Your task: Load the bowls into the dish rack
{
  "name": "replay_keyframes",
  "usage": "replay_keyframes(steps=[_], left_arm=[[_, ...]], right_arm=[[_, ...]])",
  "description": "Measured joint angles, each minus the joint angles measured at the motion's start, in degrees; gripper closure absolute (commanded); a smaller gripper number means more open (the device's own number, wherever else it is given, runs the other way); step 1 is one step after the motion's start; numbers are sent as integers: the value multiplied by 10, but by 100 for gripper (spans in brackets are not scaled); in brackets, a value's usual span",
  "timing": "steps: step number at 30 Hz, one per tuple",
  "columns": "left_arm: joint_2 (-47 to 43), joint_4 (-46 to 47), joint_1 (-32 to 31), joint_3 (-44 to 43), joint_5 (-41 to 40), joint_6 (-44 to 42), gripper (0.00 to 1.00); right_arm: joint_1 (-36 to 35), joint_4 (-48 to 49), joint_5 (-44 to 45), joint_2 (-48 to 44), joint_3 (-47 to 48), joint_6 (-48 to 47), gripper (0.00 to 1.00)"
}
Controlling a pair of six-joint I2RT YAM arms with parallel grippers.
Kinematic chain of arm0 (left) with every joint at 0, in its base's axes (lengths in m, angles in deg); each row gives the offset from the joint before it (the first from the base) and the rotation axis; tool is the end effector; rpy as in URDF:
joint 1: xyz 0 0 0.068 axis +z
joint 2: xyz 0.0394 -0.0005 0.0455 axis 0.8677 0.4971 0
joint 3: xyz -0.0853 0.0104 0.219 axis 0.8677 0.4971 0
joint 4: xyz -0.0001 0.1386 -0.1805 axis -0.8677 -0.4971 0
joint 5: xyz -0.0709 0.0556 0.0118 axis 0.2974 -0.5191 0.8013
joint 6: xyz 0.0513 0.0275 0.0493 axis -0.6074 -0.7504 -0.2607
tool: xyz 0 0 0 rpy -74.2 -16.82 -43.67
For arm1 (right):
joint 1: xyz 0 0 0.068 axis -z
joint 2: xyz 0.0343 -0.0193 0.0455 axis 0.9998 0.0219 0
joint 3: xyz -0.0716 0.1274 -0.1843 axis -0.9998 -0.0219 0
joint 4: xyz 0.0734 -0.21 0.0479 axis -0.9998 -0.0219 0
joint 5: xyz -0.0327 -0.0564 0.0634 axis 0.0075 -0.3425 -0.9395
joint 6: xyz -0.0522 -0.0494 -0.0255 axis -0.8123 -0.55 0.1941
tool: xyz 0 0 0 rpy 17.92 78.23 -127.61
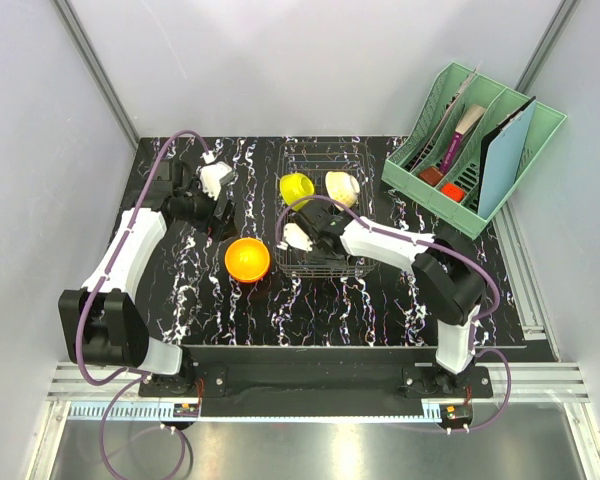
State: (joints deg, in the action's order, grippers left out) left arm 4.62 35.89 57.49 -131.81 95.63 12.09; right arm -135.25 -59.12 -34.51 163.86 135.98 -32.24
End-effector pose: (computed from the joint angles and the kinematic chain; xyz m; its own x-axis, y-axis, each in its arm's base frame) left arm 0.2775 -0.0469 0.2452 -0.5636 0.4085 -0.7180 0.6721 0.7321 -0.1110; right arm 0.2610 0.2413 0.1462 -0.0327 -0.9986 -0.0409 -0.8588 0.0491 -0.5099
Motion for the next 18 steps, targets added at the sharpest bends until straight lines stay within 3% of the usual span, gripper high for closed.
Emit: replay_keyframes(steps=[5,8,9,10,13,18], left_arm=[[0,0,0,0,0,0,1],[0,0,0,0,1,0,1],[0,0,0,0,1,0,1],[0,0,0,0,2,0,1],[0,0,0,0,3,0,1],[0,0,0,0,3,0,1]], right_arm=[[0,-18,-18,0,24,17,18],[0,-19,-17,0,35,23,29],[0,-19,-16,0,39,24,35],[0,-19,-16,0,42,26,57],[0,-19,-16,0,57,34,86],[0,-16,-18,0,66,51,100]])
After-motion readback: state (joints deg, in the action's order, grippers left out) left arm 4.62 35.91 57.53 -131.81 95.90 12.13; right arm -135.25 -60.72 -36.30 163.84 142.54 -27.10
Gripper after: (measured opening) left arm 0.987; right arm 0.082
